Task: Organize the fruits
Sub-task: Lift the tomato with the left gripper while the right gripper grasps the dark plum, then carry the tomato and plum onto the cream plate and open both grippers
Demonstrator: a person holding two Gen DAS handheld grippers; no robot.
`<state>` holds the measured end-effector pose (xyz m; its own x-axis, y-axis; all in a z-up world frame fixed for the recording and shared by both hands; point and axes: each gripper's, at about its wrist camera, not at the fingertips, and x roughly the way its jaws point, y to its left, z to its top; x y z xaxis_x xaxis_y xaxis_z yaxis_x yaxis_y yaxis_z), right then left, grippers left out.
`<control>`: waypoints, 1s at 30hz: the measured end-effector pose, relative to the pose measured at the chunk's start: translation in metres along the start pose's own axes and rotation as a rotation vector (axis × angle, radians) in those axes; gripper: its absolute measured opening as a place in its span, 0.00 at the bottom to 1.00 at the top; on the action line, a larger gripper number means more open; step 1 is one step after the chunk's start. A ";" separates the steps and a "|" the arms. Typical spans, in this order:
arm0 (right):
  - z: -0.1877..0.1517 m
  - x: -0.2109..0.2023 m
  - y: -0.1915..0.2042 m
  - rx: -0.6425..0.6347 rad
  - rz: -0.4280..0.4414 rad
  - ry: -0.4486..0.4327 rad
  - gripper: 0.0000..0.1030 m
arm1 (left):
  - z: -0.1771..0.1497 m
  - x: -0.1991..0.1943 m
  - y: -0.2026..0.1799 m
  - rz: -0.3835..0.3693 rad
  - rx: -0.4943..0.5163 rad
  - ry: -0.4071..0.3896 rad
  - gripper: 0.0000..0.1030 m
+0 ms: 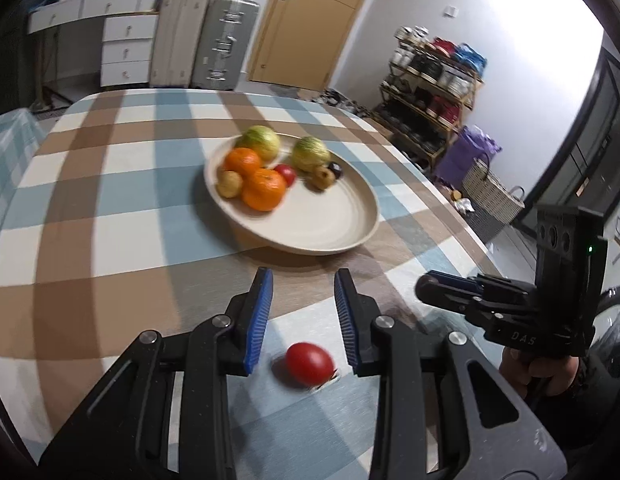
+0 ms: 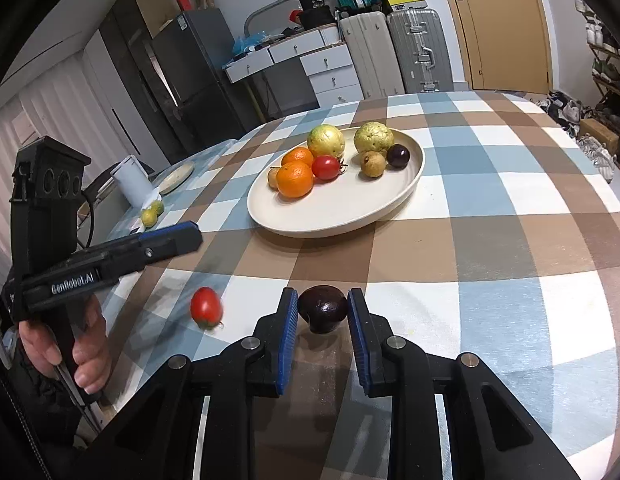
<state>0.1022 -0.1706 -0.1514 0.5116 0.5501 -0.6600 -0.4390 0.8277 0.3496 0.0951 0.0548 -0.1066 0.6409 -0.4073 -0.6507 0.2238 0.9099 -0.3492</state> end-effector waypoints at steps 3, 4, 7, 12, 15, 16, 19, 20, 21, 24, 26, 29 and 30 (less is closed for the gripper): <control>-0.001 0.000 -0.002 0.007 0.015 -0.007 0.25 | -0.008 -0.001 0.006 -0.021 -0.028 0.037 0.37; -0.001 0.001 -0.002 0.008 0.017 -0.007 0.25 | -0.013 0.003 0.004 -0.019 -0.021 0.062 0.40; -0.002 0.001 -0.005 0.018 0.023 -0.012 0.25 | -0.026 0.011 -0.005 -0.003 0.027 0.097 0.44; -0.005 0.002 -0.004 0.019 0.030 -0.011 0.25 | -0.040 0.027 -0.006 -0.007 0.043 0.142 0.44; -0.006 0.000 -0.004 0.017 0.036 -0.016 0.25 | -0.044 0.032 -0.003 -0.005 0.032 0.150 0.43; -0.006 -0.001 -0.004 0.015 0.039 -0.018 0.25 | -0.044 0.032 -0.001 -0.008 0.025 0.149 0.42; -0.007 -0.001 -0.005 0.016 0.039 -0.019 0.25 | -0.044 0.035 0.001 -0.022 0.026 0.159 0.28; -0.007 -0.001 -0.005 0.016 0.037 -0.019 0.25 | -0.045 0.034 0.000 -0.012 0.039 0.155 0.27; -0.007 -0.001 -0.004 0.014 0.037 -0.018 0.25 | -0.045 0.033 -0.002 -0.005 0.052 0.150 0.27; -0.007 0.000 -0.005 0.014 0.036 -0.015 0.25 | -0.042 0.030 -0.006 -0.014 0.057 0.137 0.27; -0.006 0.001 -0.005 0.016 0.039 -0.015 0.25 | -0.037 0.028 -0.009 -0.017 0.064 0.124 0.27; -0.002 0.001 -0.005 0.007 0.043 -0.019 0.25 | -0.023 0.023 -0.015 -0.019 0.085 0.093 0.27; 0.000 0.001 -0.005 0.005 0.046 -0.021 0.25 | -0.017 0.022 -0.017 -0.017 0.091 0.083 0.27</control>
<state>0.1044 -0.1740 -0.1540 0.5062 0.5899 -0.6291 -0.4592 0.8018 0.3824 0.0927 0.0295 -0.1267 0.5739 -0.4247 -0.7001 0.3022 0.9045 -0.3010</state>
